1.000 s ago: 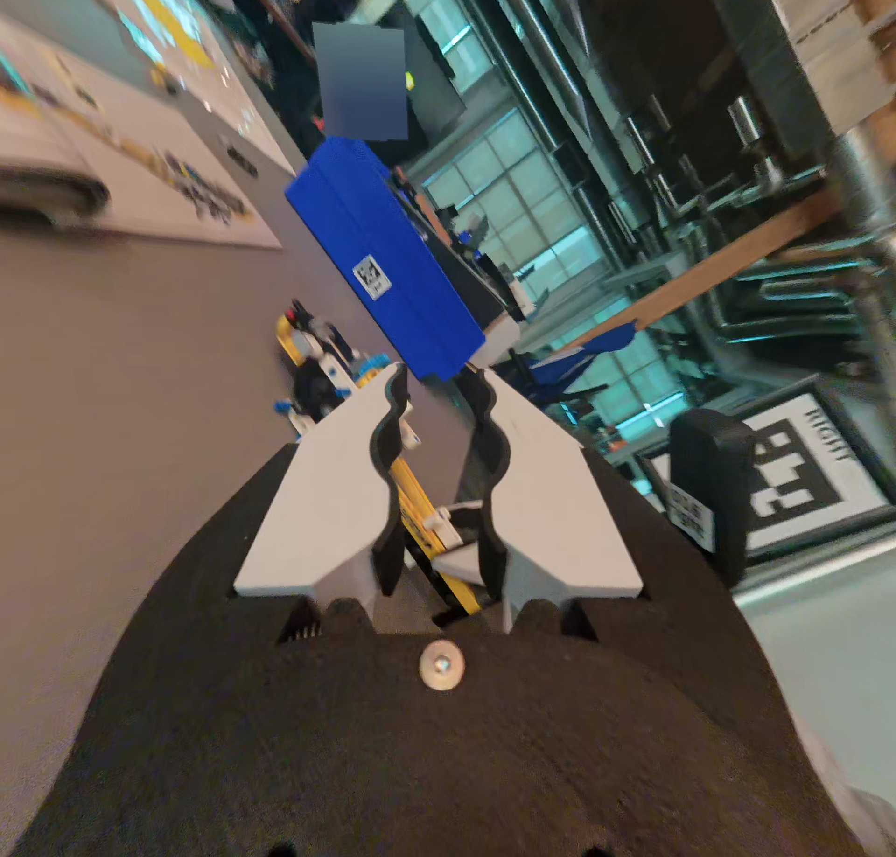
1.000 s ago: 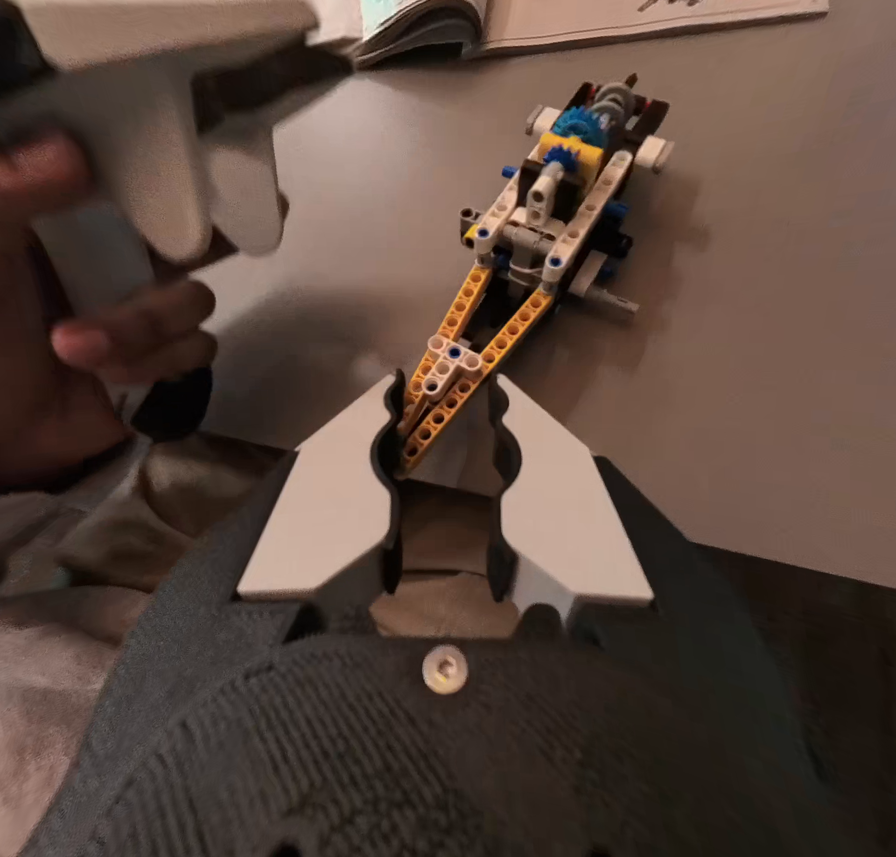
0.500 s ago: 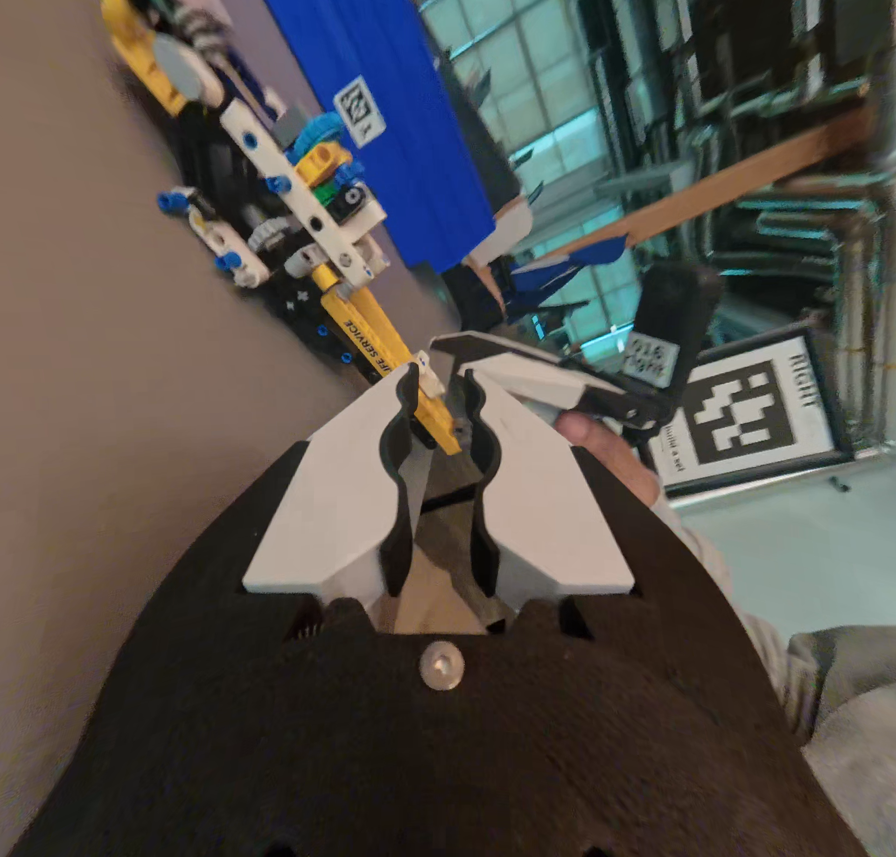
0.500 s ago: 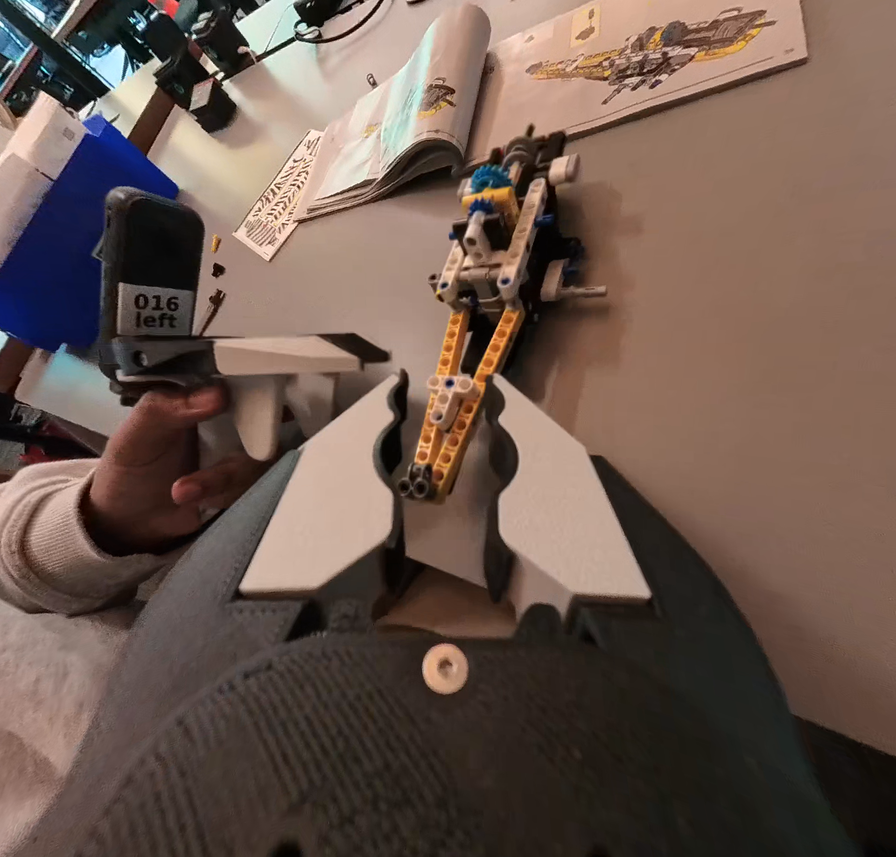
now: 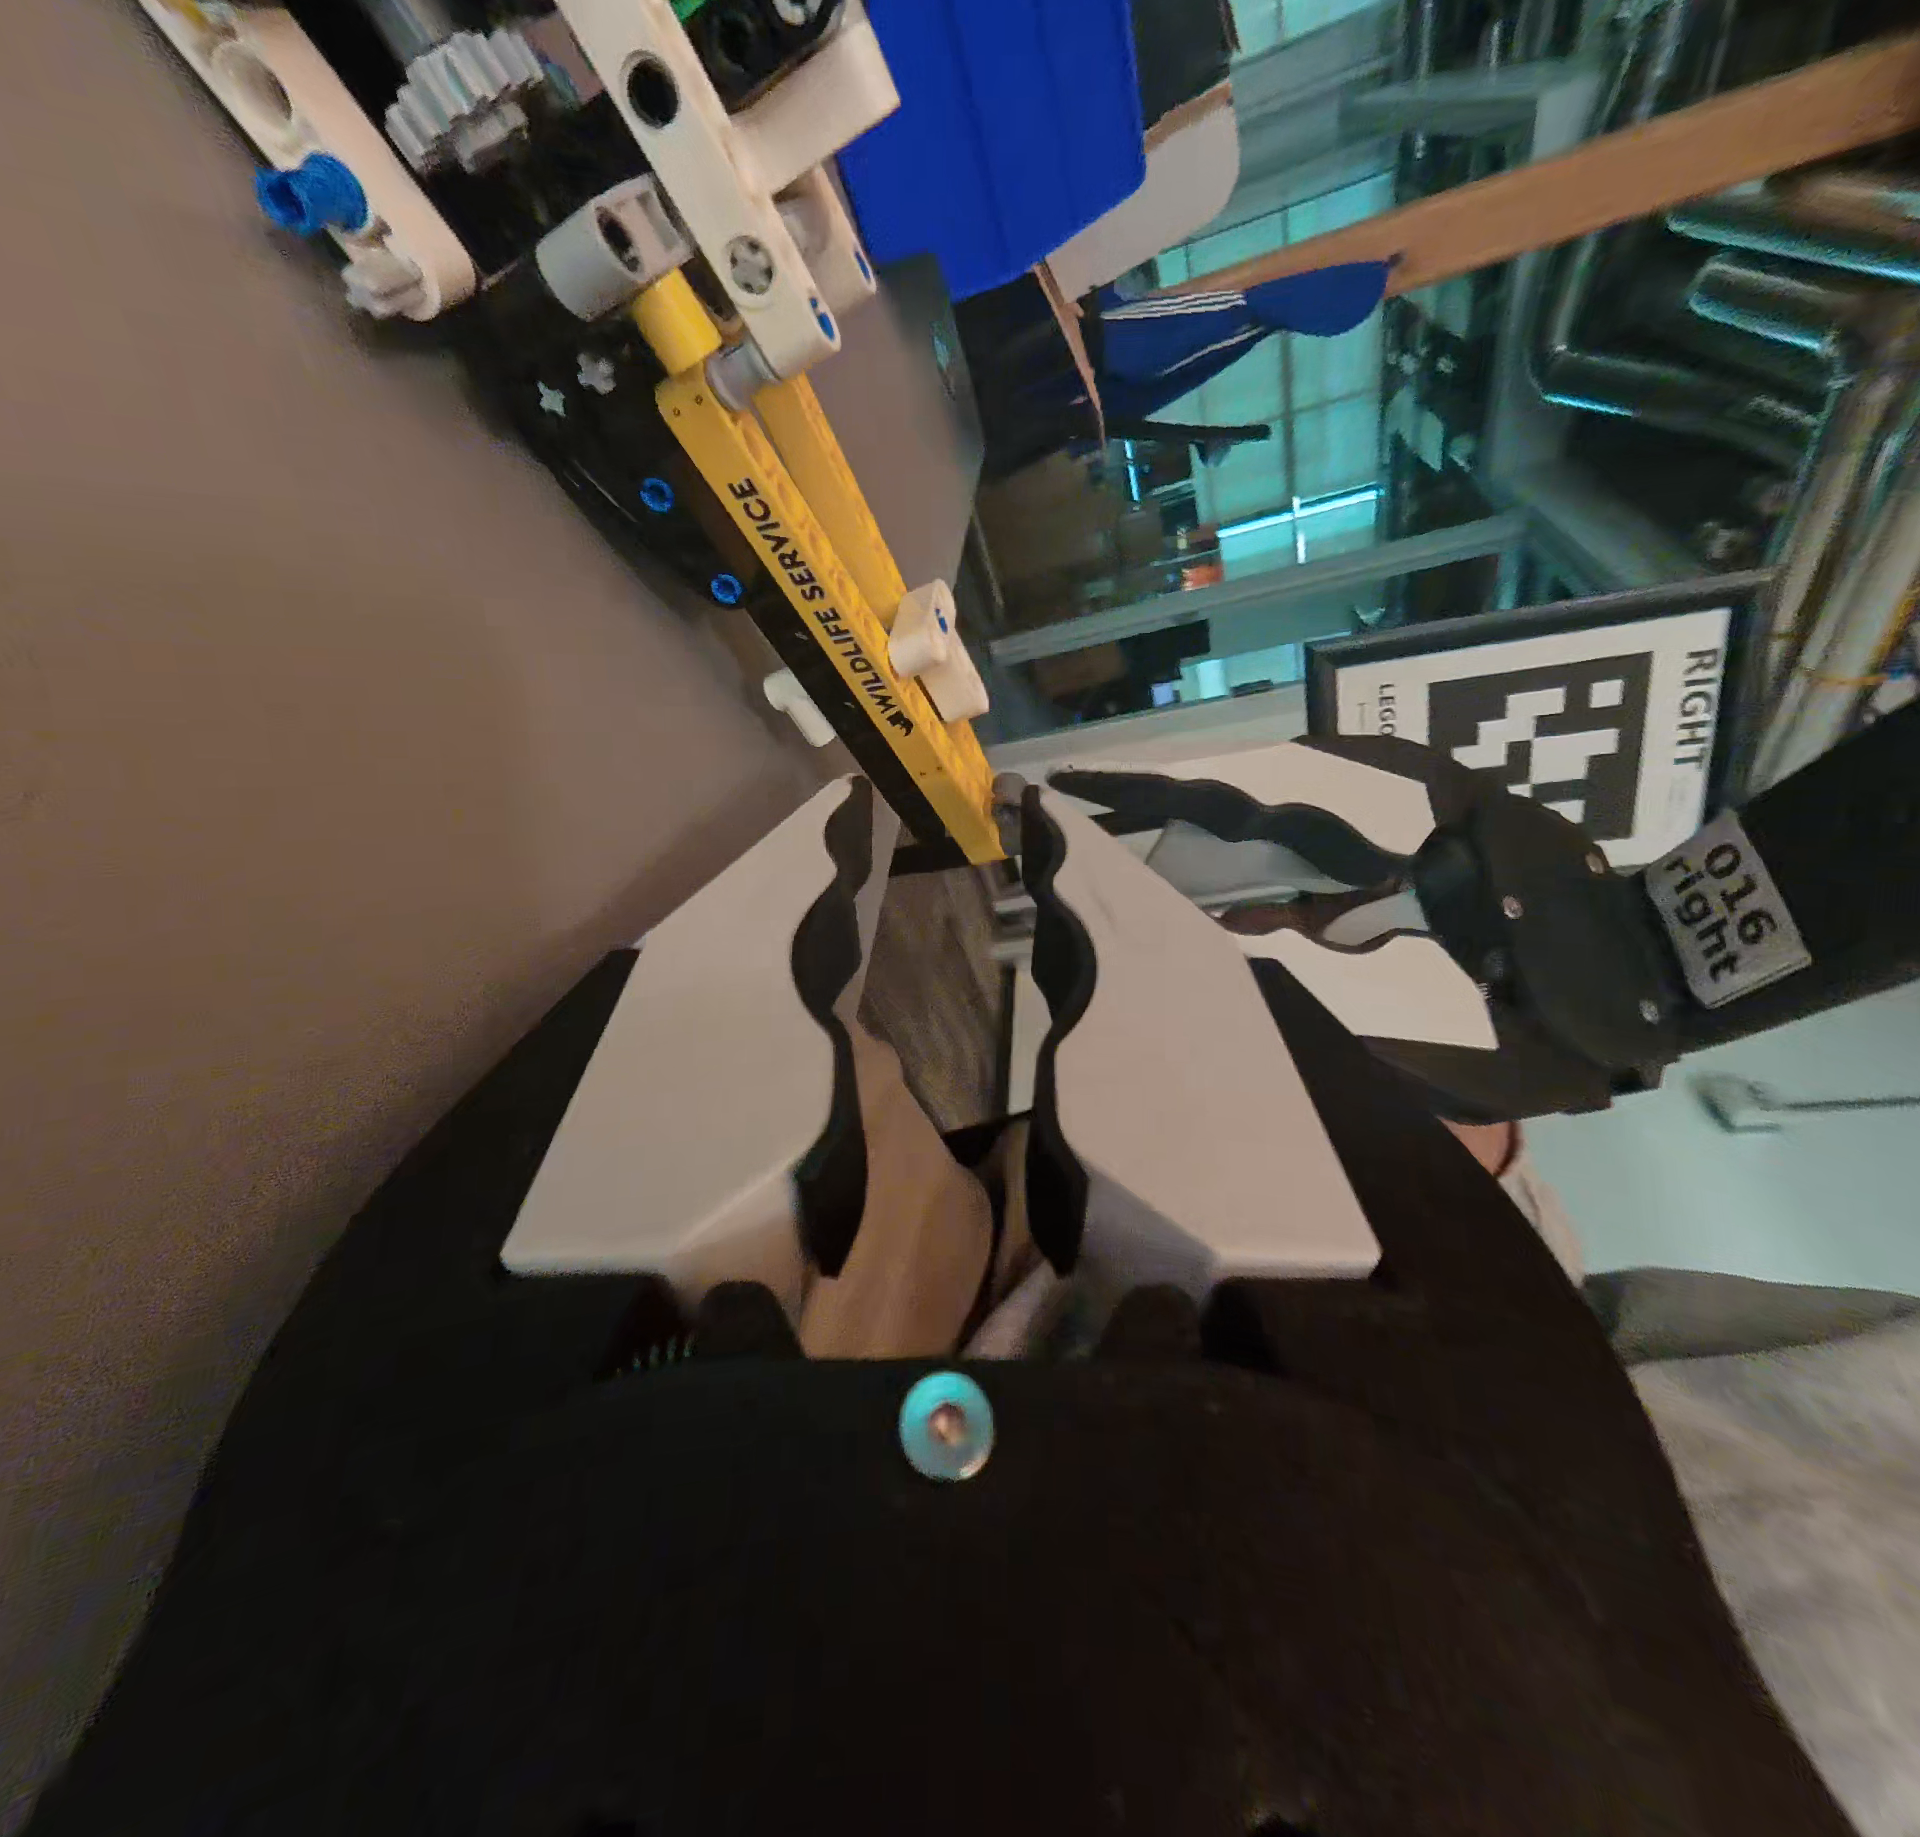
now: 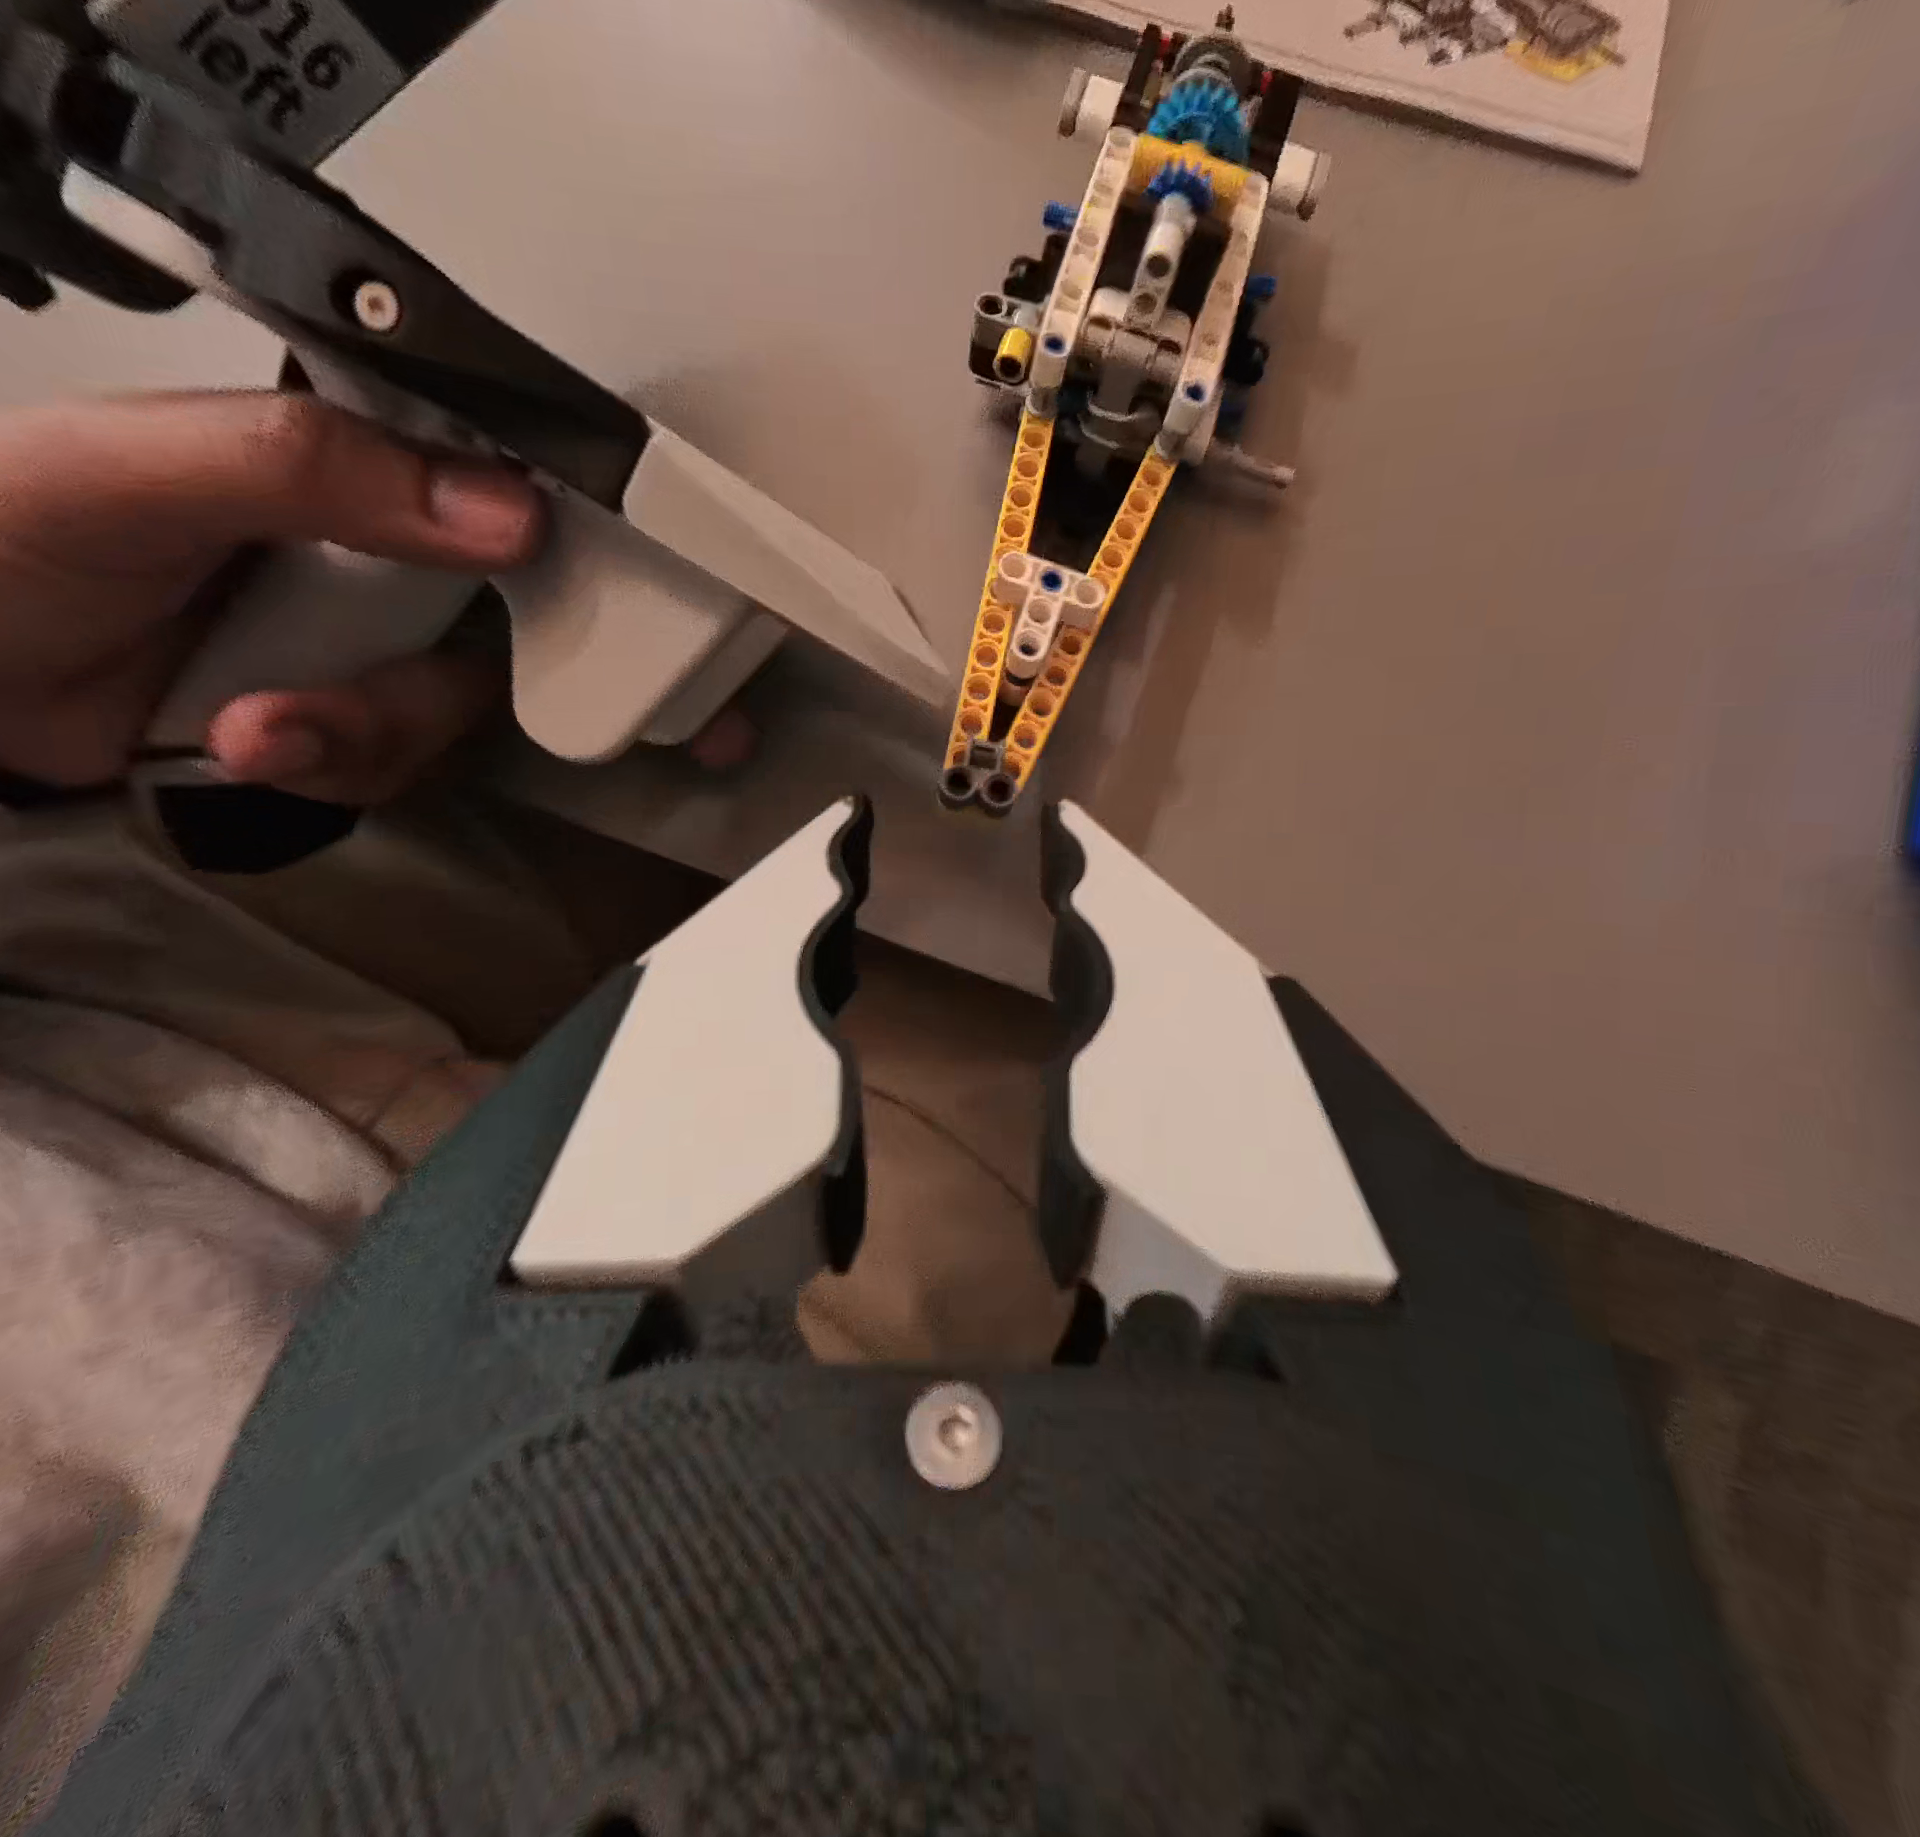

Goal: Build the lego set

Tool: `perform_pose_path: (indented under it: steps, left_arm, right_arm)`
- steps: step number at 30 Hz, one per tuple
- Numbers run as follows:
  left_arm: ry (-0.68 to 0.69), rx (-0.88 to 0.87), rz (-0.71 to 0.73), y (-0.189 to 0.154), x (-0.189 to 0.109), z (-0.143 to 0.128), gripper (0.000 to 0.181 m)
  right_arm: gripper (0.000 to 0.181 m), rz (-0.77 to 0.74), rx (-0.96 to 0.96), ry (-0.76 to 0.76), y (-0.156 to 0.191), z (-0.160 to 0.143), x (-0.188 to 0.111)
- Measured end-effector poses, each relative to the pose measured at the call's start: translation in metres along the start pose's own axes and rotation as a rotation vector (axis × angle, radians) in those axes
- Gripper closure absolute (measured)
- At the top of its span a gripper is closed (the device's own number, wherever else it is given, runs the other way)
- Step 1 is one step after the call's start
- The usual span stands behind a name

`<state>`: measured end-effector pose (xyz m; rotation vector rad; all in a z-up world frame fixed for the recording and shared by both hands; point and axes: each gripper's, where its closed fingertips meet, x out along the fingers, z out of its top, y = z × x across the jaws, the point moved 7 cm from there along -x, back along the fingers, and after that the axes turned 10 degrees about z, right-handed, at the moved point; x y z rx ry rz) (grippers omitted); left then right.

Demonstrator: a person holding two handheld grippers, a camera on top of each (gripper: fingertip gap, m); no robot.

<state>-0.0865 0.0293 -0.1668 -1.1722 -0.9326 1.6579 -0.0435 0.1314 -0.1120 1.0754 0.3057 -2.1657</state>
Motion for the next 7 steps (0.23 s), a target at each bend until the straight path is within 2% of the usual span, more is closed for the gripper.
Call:
perform_pose_path:
  steps: [1,7]
  left_arm:
    - [0.024,-0.010,-0.012,0.000,0.001,-0.001,0.153]
    - [0.067,-0.049,-0.004,0.001,0.012,0.001,0.161]
  right_arm:
    - [0.150,-0.019,-0.038,0.009,0.000,0.002,0.002]
    - [0.156,0.021,-0.111,0.114,-0.006,0.013,0.008]
